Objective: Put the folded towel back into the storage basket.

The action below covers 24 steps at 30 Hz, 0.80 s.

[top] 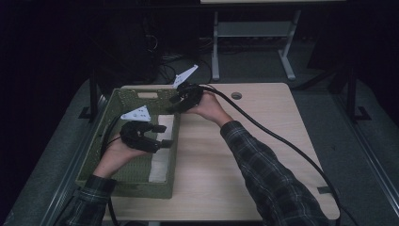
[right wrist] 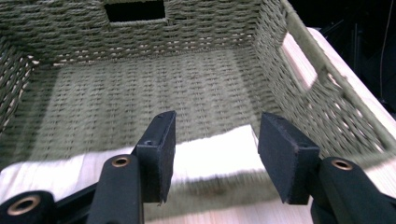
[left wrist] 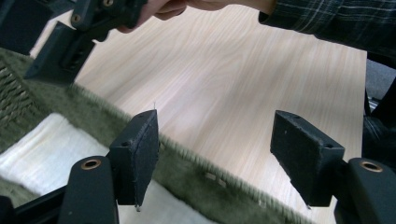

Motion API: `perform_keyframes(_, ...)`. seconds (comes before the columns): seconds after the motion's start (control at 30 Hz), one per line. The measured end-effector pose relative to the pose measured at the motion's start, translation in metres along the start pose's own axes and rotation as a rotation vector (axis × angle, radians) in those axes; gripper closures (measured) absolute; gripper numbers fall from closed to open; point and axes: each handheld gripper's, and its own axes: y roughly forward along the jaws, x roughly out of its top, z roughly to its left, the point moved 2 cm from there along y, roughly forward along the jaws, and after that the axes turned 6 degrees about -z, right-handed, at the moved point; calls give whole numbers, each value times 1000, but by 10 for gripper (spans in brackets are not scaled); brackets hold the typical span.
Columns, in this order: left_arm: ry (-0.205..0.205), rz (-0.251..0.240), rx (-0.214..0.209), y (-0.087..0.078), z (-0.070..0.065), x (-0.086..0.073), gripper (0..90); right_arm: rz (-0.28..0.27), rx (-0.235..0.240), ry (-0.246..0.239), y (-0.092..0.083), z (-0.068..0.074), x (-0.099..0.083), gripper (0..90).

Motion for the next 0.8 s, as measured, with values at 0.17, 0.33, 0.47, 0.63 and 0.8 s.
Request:
perform_keyframes(0.17,2,-2,0,15,-8,12,313,-2,-21,-8,-25,-4,-6,458)
perform_keyframes(0.33,13,7,8,30,-17,22,306,-24,-40,-3,-51,-8,-13,450)
perform_keyframes(0.47,11,-3,32,42,-25,29,285,-27,-52,12,-70,-12,-22,421)
perform_keyframes(0.63,5,-11,51,60,-34,36,267,-23,-77,22,-91,-13,-34,390)
perform_keyframes(0.8,16,-7,55,78,-45,39,245,-54,-116,23,-110,-12,-48,372)
